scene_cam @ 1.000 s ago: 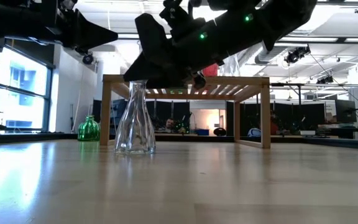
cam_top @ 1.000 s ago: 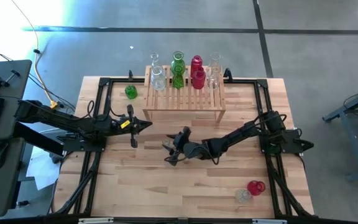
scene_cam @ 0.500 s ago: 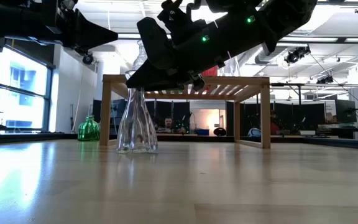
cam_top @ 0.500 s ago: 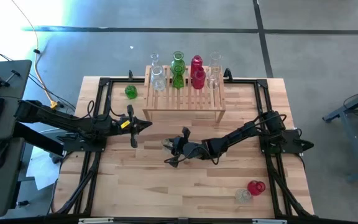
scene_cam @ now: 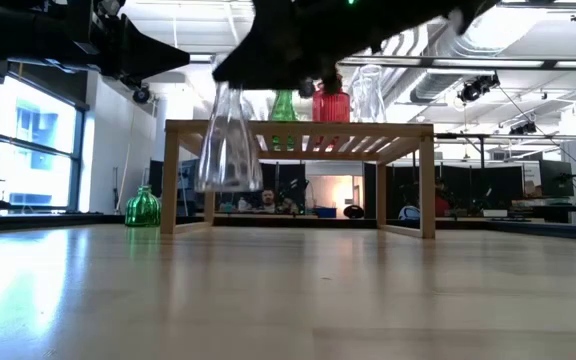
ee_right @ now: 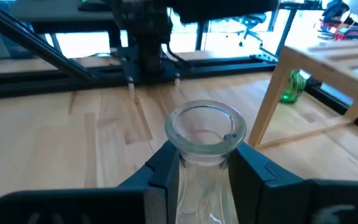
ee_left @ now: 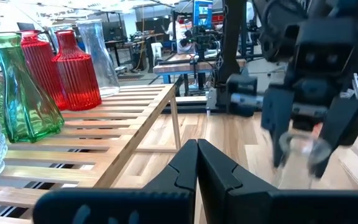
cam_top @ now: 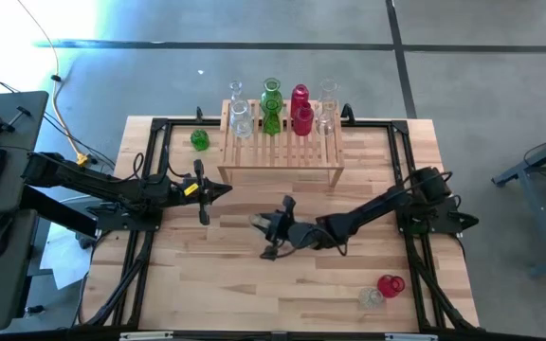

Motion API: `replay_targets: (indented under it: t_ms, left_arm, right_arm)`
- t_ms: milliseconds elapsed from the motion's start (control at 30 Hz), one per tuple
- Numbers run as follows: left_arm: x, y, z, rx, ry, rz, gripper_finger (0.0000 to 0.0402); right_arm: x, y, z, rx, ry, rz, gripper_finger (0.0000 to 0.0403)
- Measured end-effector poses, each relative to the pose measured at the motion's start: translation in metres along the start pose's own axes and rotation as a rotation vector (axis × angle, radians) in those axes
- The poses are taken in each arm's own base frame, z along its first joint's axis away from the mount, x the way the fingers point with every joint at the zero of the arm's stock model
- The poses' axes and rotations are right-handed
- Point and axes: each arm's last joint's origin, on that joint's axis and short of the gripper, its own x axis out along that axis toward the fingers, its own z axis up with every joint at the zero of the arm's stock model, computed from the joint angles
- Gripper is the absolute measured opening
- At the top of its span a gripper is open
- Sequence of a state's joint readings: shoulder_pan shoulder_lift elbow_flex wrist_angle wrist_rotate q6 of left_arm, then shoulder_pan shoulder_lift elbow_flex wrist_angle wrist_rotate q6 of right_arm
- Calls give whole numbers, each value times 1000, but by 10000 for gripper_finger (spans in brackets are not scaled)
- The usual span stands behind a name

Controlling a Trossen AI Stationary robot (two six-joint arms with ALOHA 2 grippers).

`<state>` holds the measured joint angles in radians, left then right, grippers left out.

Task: Sort vases onto shelf
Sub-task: Put the transparent vase on the shelf aligned with the other transparent vases

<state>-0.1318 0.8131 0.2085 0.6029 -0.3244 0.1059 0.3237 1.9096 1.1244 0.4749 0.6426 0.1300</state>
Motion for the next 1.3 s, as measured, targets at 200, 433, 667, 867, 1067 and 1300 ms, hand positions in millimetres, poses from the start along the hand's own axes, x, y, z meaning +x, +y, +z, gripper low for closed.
replay_targets:
  t_ms: [200,433,667,867,1067,1300]
  left_arm:
    - [0,0,0,0,1,0,0]
    - [0,0,0,0,1,-2,0]
    - [0,0,0,-8,0,-2,0]
    - [0,0,0,-8,0,-2,0]
    - [0,0,0,-8,0,-2,0]
    - [0,0,0,-7,0,-2,0]
  right_arm:
    - [-16,0,13,-43,7,-41,80]
    - [-77,-13,64,-49,-41,-224,79]
    - [-122,-74,108,-8,-51,-449,79]
    - [-122,-137,108,43,58,-616,79]
    - [-113,-182,98,119,151,-770,79]
    - [-105,-196,89,176,149,-805,79]
